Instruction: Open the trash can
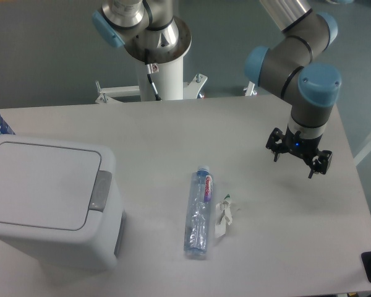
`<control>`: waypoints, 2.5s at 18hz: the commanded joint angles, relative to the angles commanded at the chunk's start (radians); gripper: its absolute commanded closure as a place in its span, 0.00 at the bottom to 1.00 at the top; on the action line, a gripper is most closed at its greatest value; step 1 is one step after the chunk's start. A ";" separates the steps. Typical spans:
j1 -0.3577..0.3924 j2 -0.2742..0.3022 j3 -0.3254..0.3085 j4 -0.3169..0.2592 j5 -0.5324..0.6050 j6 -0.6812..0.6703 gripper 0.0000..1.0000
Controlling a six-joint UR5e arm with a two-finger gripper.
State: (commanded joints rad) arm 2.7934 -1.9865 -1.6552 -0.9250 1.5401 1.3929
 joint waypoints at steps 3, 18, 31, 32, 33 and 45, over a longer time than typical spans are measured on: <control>0.000 0.000 0.003 0.000 0.000 0.000 0.00; -0.126 0.006 0.205 0.048 -0.275 -0.773 0.00; -0.397 0.144 0.229 0.029 -0.324 -1.083 0.00; -0.426 0.152 0.224 0.025 -0.324 -1.100 0.00; -0.446 0.158 0.222 0.022 -0.322 -1.106 0.00; -0.486 0.195 0.130 0.026 -0.310 -1.127 0.00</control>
State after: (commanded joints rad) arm 2.3071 -1.7916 -1.5248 -0.8989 1.2303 0.2654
